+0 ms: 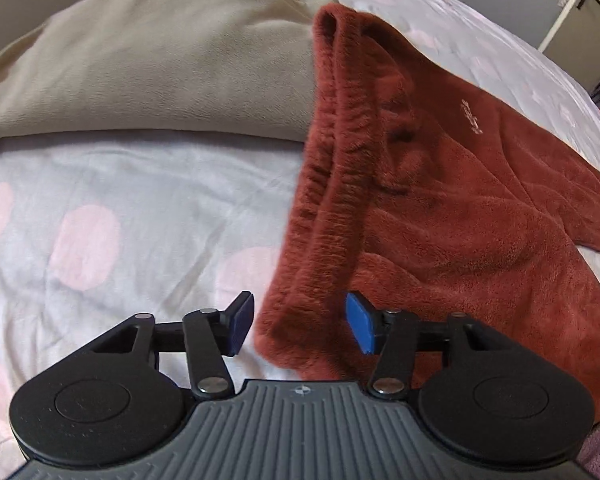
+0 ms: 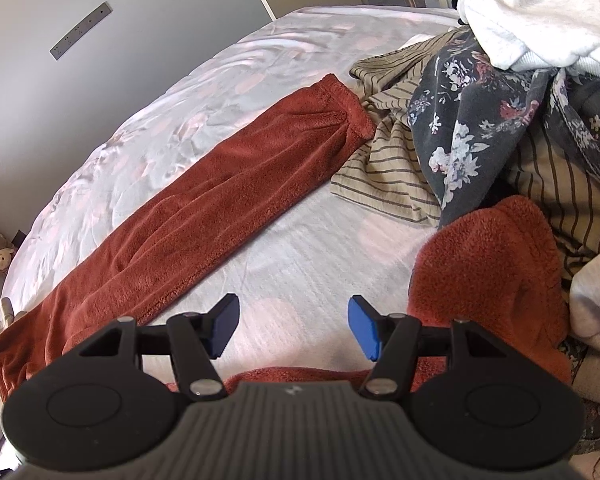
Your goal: Fold clothes
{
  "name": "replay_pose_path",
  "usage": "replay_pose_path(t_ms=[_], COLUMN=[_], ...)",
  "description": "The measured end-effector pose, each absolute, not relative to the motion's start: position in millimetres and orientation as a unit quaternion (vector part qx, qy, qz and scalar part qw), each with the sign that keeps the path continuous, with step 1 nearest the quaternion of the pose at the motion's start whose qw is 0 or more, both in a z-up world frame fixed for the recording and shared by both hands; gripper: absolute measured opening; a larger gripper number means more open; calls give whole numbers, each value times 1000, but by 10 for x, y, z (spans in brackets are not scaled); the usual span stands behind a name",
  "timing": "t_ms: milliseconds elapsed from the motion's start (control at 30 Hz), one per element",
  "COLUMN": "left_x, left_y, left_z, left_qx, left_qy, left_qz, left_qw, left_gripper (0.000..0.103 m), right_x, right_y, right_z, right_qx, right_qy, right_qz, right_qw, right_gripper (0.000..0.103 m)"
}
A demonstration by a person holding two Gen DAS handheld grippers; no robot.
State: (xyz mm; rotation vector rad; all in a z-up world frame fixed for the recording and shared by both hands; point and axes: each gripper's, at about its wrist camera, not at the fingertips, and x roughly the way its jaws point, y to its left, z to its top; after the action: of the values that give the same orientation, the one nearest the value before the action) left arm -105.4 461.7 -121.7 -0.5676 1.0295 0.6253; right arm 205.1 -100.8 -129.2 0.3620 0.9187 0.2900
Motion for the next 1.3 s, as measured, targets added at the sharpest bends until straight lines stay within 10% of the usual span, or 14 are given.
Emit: replay_pose_path(t_ms=[100,200,300,667,1000,1100,1300], left_x=[-985,-959,-929,-1052,-544,-464,-375], left_y=[4564,4482,4392,4491,4241,4171,4076], left_z=[-1255,-1226,-1280,-1001,-1245,-1334,-1436], left_qx=[-242,-191,-82,-162,-158,-131,-95], left_qy=[498,527,584,517,517,532,550], left_qz=[302,325,365,349,333,342,350], left_qw=[776,762,721,764,773,763,752], left_gripper=[5,0,0,1,39,39,39], right_x=[2017,1929,1842,2044,2324,2255,1999], right_y=[-1128,-1338,-1693,-2269,-2052,-1994,-2093], right_z=[-1244,-1092,-916,-1081,-1482,-1520,-1130], right_qx=[183,140,114,81,43,29,44], right_qy=[434,408,384,424,450,450,388], right_qz=[143,143,131,119,135,152,145], right_qw=[871,891,907,894,882,879,909], right_gripper=[64,64,64,54,65,18,12])
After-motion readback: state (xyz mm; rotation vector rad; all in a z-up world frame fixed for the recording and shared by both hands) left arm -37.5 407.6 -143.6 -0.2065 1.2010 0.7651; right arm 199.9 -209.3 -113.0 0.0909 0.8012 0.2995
